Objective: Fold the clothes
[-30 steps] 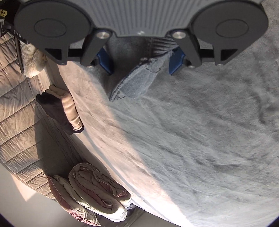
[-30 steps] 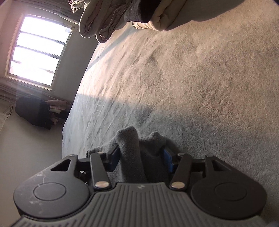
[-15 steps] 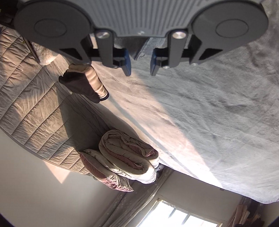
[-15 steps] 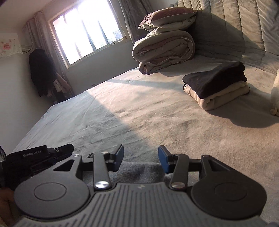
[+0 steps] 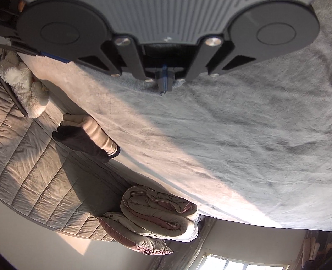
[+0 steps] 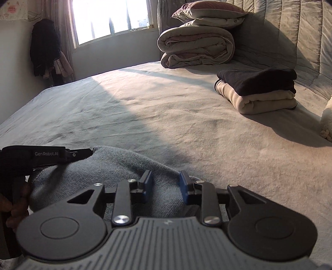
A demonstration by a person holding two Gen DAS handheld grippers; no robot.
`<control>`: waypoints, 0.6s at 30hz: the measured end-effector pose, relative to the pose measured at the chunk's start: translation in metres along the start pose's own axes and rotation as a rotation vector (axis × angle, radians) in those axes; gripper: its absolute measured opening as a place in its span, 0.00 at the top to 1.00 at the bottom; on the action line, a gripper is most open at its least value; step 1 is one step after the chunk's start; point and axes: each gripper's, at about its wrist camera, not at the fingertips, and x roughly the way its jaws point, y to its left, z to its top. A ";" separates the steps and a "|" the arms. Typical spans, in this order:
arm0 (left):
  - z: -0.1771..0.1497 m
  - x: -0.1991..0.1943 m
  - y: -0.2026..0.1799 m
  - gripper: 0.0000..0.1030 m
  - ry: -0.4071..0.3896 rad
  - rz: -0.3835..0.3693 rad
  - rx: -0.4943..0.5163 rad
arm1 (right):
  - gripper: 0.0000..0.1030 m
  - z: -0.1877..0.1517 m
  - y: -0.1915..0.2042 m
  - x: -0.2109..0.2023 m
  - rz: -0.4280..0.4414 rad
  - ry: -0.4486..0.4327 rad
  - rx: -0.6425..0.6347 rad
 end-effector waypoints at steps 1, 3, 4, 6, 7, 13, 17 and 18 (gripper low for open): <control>0.000 -0.002 0.000 0.98 -0.001 0.001 -0.005 | 0.71 0.001 0.000 0.001 0.002 0.003 0.005; 0.005 -0.007 0.000 0.98 0.015 0.000 -0.012 | 0.69 0.005 -0.002 -0.002 0.021 0.014 0.021; 0.009 -0.011 0.000 0.98 0.028 -0.002 -0.016 | 0.67 0.009 -0.008 -0.005 0.045 0.023 0.054; 0.018 -0.020 0.003 0.86 0.050 -0.004 -0.046 | 0.58 0.017 -0.019 -0.013 0.094 0.041 0.131; 0.021 -0.023 0.005 0.56 0.059 0.002 -0.058 | 0.46 0.020 -0.025 -0.019 0.111 0.048 0.171; 0.024 -0.032 0.027 0.34 0.180 -0.013 -0.173 | 0.36 0.010 -0.053 -0.031 0.195 0.179 0.377; 0.003 -0.028 0.046 0.31 0.226 -0.073 -0.275 | 0.35 -0.012 -0.068 -0.024 0.274 0.274 0.583; -0.001 -0.029 0.048 0.30 0.214 -0.091 -0.288 | 0.34 -0.017 -0.072 -0.023 0.293 0.284 0.636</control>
